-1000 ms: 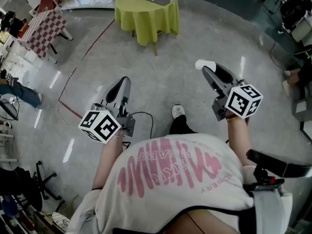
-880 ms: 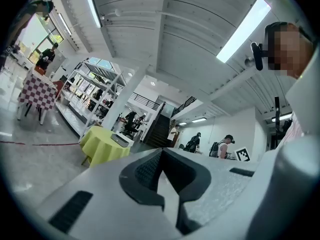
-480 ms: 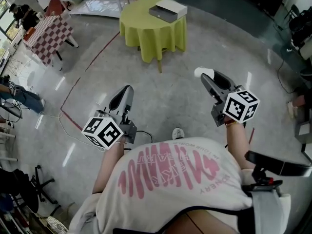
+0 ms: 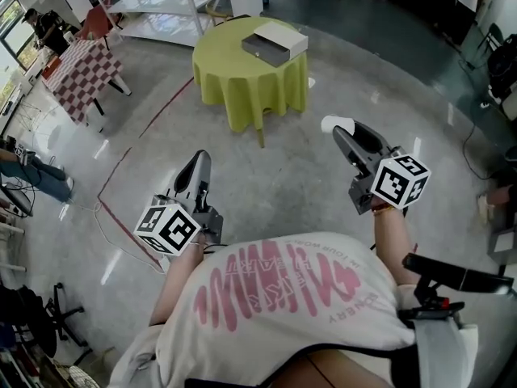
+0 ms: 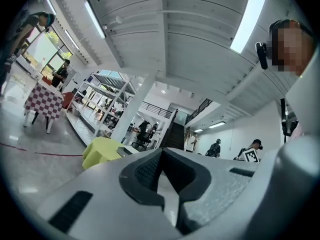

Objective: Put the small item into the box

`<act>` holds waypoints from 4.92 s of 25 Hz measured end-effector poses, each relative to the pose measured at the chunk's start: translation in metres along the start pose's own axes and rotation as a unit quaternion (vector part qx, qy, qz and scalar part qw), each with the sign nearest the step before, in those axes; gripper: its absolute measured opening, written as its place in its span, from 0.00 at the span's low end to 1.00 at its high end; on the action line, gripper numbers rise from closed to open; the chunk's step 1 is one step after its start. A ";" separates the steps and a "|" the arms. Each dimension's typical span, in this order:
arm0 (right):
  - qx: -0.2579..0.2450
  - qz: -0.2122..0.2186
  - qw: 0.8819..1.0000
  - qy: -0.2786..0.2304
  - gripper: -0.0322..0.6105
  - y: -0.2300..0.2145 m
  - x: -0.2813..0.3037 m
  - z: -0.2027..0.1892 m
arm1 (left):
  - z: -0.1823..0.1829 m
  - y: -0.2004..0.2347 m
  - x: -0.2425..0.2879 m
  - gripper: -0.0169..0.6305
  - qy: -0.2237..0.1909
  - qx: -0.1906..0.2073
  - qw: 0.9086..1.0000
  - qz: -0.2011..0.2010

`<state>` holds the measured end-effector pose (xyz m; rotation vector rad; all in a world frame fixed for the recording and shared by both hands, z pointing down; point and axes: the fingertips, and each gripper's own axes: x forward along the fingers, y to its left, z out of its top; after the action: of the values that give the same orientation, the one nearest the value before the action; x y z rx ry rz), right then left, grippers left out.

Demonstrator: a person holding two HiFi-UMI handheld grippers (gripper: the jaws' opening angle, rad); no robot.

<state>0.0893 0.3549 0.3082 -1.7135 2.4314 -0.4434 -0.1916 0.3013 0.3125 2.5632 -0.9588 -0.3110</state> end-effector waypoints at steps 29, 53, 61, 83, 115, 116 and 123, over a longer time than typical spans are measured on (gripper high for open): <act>0.072 -0.041 0.996 0.023 0.32 -0.112 -0.007 -0.033 | -0.057 -0.010 0.117 0.04 0.070 -0.023 0.997 -0.036; 0.038 -0.067 0.996 0.039 0.32 -0.187 0.172 0.018 | -0.006 0.120 0.291 0.04 0.061 -0.055 0.995 -0.060; 0.032 -0.085 0.996 0.021 0.32 -0.221 0.250 0.053 | 0.030 0.170 0.374 0.04 0.066 -0.052 0.993 -0.088; 0.008 -0.127 0.992 0.002 0.32 -0.277 0.390 0.101 | 0.080 0.269 0.522 0.04 0.073 -0.055 0.986 -0.136; 0.040 -0.042 0.995 0.078 0.32 -0.318 0.507 0.072 | 0.052 0.336 0.541 0.04 0.085 -0.070 0.993 -0.046; 0.040 -0.034 0.995 0.082 0.32 -0.325 0.517 0.072 | 0.051 0.341 0.547 0.04 0.084 -0.071 0.993 -0.037; 0.042 0.019 0.991 0.124 0.32 -0.370 0.588 0.082 | 0.060 0.370 0.589 0.04 0.064 -0.078 0.995 0.023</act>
<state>0.2409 -0.3240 0.3810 -1.6624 2.5637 -0.7848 0.0105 -0.3637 0.3751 2.3839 -0.9075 -0.1966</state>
